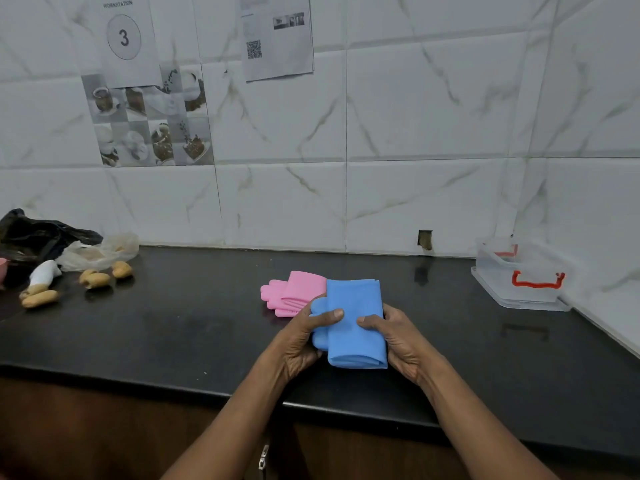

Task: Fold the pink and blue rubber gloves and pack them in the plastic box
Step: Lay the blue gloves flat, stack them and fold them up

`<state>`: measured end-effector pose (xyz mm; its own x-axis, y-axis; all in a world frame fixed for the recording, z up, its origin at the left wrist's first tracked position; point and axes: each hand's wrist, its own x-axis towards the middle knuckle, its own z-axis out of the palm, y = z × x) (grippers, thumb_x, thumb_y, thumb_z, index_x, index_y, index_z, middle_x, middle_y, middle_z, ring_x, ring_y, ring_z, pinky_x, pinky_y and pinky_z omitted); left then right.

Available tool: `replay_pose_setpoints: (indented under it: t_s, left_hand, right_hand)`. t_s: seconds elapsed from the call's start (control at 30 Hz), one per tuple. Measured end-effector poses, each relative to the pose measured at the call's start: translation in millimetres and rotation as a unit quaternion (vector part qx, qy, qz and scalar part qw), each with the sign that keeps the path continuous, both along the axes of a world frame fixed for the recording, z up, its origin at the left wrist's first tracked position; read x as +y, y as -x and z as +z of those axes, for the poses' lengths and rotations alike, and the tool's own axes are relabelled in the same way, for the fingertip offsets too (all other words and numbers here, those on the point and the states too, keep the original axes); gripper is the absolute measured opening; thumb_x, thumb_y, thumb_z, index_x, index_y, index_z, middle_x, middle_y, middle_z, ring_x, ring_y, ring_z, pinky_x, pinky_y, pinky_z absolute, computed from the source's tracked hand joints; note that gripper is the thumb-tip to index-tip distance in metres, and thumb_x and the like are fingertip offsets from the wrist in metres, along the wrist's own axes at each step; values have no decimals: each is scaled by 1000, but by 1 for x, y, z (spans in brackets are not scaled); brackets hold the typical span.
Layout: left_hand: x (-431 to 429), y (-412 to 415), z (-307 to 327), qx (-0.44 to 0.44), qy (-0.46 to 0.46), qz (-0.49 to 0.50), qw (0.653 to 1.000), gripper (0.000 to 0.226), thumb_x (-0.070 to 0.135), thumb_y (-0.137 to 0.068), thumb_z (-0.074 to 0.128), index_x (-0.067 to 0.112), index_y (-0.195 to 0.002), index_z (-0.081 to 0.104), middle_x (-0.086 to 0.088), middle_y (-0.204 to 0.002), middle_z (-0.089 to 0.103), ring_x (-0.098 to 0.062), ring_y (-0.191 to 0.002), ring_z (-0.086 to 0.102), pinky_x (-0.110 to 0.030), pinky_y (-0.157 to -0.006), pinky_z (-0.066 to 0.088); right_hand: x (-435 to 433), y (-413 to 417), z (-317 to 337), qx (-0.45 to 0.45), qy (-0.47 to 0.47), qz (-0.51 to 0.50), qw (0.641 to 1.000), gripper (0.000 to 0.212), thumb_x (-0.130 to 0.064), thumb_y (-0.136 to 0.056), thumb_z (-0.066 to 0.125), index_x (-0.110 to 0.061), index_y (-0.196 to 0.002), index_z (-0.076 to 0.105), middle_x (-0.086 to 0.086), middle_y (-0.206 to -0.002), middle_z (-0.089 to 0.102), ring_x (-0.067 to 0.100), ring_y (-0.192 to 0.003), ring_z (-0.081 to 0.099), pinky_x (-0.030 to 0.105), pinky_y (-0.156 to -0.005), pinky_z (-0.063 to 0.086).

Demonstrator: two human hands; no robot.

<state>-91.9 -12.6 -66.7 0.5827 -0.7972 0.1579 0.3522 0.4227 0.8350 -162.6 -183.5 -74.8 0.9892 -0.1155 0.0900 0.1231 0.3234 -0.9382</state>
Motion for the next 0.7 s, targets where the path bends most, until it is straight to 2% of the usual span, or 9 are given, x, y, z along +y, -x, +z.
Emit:
replay_pose_setpoints:
  t_s: [0.03,0.13,0.23,0.33,0.4,0.47,0.57,0.6,0.7]
  left_hand:
    - [-1,1,1,-10,-13,9,1000,36,5,-86,70,6,-121,67,-22,-129,63,-36,-116,63,-46,-91,54]
    - [-2,1,1,45,-45,45,997,35,1,-78,76,-1,-113,71,-25,-123,65,-38,-110,66,-49,-87,56]
    - [-3,-2,9,23,-80,66,994,44,-4,-79,72,-4,-122,64,-27,-124,64,-38,-105,67,-50,-85,57]
    - [-11,-14,19,-9,-119,118,986,45,-7,-83,66,-3,-127,58,-28,-124,63,-37,-103,66,-50,-90,56]
    - [-16,-28,29,6,-140,128,982,38,-8,-84,63,-4,-122,60,-26,-115,68,-36,-96,68,-48,-85,58]
    - [-15,-49,48,27,-174,134,975,24,-6,-86,61,-2,-110,63,-20,-96,74,-31,-82,73,-42,-71,61]
    - [-5,-92,87,11,-235,169,957,15,-1,-90,55,1,-104,60,-16,-88,72,-28,-76,70,-41,-77,57]
    - [0,-105,99,5,-263,182,948,14,0,-90,55,1,-103,59,-16,-87,71,-28,-75,69,-41,-78,55]
    - [15,-137,123,14,-353,211,911,15,1,-87,62,-1,-101,58,-16,-85,70,-31,-78,64,-41,-75,55]
  right_hand:
    - [0,0,0,-6,10,0,1000,53,-9,-77,75,-6,-126,58,19,-120,67,39,-108,65,48,-84,56]
    - [-4,0,-1,-20,18,2,1000,52,-12,-75,76,-9,-124,59,18,-118,68,38,-106,66,47,-81,57]
    - [-6,-3,-2,-24,19,-6,1000,55,-13,-72,79,-9,-123,59,16,-116,69,36,-104,68,46,-78,58]
    - [-1,-8,-3,-38,23,-80,996,73,-20,-67,87,-8,-130,51,12,-118,69,30,-101,70,42,-76,59]
    - [4,-11,-3,-37,51,-154,986,83,-34,-64,86,-14,-133,45,6,-121,64,24,-99,70,35,-71,59]
    - [8,-12,-5,-17,128,-239,962,80,-41,-72,81,-20,-137,40,0,-124,57,14,-98,66,32,-70,59]
    - [6,-10,-12,28,272,-348,897,66,-29,-81,75,-14,-136,40,5,-129,51,14,-90,64,46,-83,57]
    - [6,-8,-13,32,306,-368,878,62,-24,-82,73,-11,-134,42,7,-131,50,16,-86,64,47,-85,56]
    - [8,-5,-12,30,370,-382,846,54,-15,-85,67,-8,-132,42,7,-132,47,10,-77,61,29,-79,47]
